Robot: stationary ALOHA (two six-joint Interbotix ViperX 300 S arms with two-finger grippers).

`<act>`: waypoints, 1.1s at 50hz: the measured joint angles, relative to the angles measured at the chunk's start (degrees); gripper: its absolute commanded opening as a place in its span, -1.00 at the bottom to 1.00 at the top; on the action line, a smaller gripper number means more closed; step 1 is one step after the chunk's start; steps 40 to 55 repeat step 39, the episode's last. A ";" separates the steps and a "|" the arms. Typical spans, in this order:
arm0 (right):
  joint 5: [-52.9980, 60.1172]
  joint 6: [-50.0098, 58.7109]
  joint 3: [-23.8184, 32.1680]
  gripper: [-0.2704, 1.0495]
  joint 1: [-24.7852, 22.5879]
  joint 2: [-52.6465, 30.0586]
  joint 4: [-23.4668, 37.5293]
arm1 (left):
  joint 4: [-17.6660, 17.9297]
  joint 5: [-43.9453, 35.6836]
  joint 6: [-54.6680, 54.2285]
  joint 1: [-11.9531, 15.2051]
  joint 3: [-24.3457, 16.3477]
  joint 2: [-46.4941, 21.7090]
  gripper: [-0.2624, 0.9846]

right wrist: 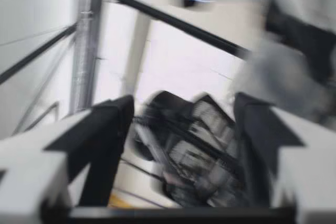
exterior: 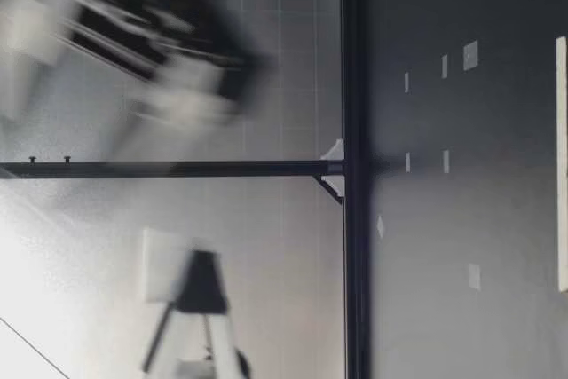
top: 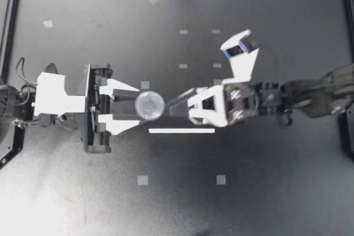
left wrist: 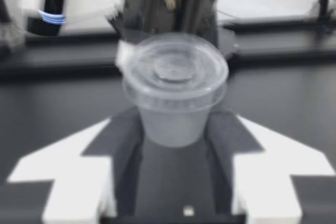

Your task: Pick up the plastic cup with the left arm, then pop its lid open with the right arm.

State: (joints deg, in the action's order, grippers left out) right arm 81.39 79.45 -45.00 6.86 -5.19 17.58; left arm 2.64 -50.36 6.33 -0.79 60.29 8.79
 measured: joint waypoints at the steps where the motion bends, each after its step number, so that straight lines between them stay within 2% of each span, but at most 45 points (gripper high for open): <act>1: 1.49 -0.70 -0.18 0.45 0.09 1.49 0.09 | 0.00 0.09 0.00 0.00 0.09 -0.09 -0.27; 5: 5.36 -5.10 -1.49 0.45 0.26 7.56 0.35 | 0.00 0.09 -0.18 0.00 0.09 -0.18 -0.27; 10: 3.08 -10.81 -4.39 0.45 0.35 13.10 0.26 | 0.00 0.18 -0.09 0.00 0.26 -0.44 -0.27; 18: -0.09 -16.96 -7.82 0.45 1.85 17.05 1.41 | 0.00 0.18 -0.18 -0.09 0.26 -0.70 -0.27; 23: -3.87 -22.68 -9.40 0.45 2.81 17.40 4.31 | 0.00 0.18 -0.18 -0.09 0.26 -0.70 -0.27; 32: -22.32 -36.21 -10.81 0.45 2.99 16.88 7.73 | 0.00 0.26 -0.26 -0.09 0.26 -0.79 -0.27; 36: -27.25 -39.55 -10.81 0.45 2.99 16.88 8.00 | 0.00 0.18 -0.35 -0.09 0.26 -0.79 -0.27; 55: -28.65 -41.48 -10.81 0.45 2.99 16.88 8.00 | 0.00 0.26 -0.53 -0.09 0.26 -0.79 -0.27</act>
